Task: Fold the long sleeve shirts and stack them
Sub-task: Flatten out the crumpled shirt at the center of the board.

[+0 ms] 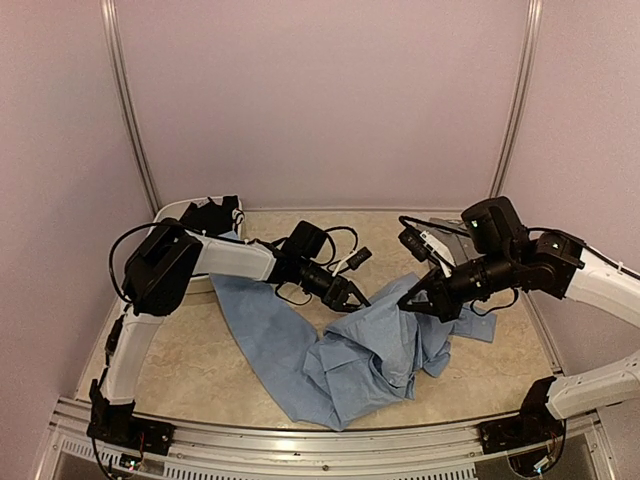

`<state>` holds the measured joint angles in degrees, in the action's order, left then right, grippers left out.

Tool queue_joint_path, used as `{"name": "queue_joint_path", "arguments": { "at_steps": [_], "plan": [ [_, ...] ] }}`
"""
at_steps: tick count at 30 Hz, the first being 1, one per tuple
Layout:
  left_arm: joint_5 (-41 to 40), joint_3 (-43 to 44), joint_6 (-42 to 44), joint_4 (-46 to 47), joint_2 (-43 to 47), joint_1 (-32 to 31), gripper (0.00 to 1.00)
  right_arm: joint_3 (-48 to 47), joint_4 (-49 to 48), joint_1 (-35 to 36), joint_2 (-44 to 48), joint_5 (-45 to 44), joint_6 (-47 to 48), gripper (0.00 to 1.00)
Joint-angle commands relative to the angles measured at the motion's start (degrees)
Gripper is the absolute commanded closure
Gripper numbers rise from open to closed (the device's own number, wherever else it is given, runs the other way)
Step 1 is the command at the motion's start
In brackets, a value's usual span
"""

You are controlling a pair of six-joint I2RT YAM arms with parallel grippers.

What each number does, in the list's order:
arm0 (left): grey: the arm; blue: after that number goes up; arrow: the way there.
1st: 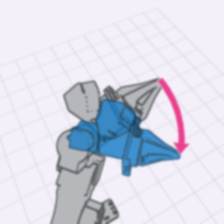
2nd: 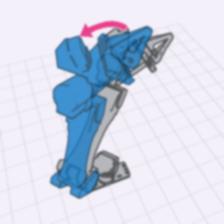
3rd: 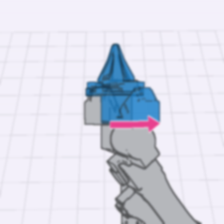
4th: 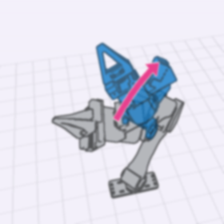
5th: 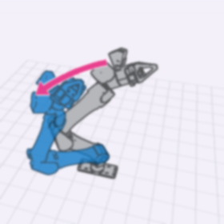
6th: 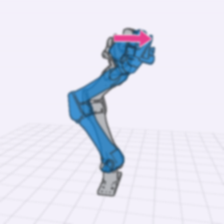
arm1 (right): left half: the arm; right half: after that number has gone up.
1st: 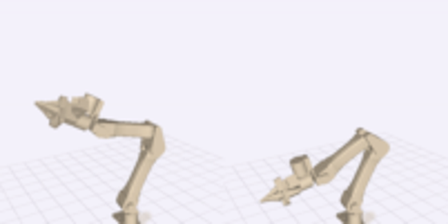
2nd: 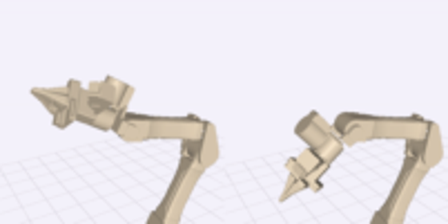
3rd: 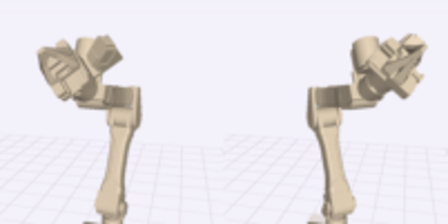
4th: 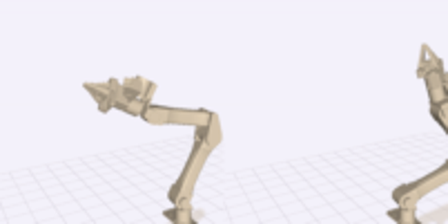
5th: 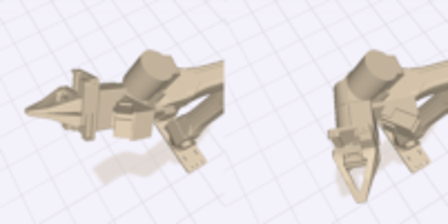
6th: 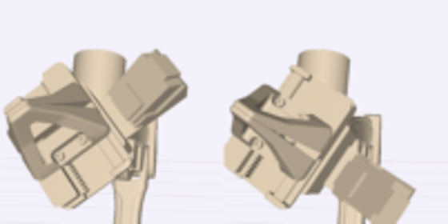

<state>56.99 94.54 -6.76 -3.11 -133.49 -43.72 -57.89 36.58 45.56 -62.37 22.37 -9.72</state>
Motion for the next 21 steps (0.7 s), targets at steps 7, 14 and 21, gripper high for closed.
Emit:
{"name": "queue_joint_path", "arguments": {
  "at_steps": [7,14,21],
  "plan": [
    [12.72,-5.04,-12.31,13.18,-0.75,-1.3,0.97,1.1,0.2,-1.05,-3.13,-6.2,-2.49,1.0],
    [7.97,-16.96,-31.02,36.08,6.96,6.32,1.0,-1.21,2.63,-2.3,-1.72,-10.78,-3.93,1.0],
    [-6.87,-21.28,-29.59,29.83,23.12,13.61,1.0,-6.86,4.25,-2.61,-4.77,-15.74,-2.22,1.0]
  ]
}}
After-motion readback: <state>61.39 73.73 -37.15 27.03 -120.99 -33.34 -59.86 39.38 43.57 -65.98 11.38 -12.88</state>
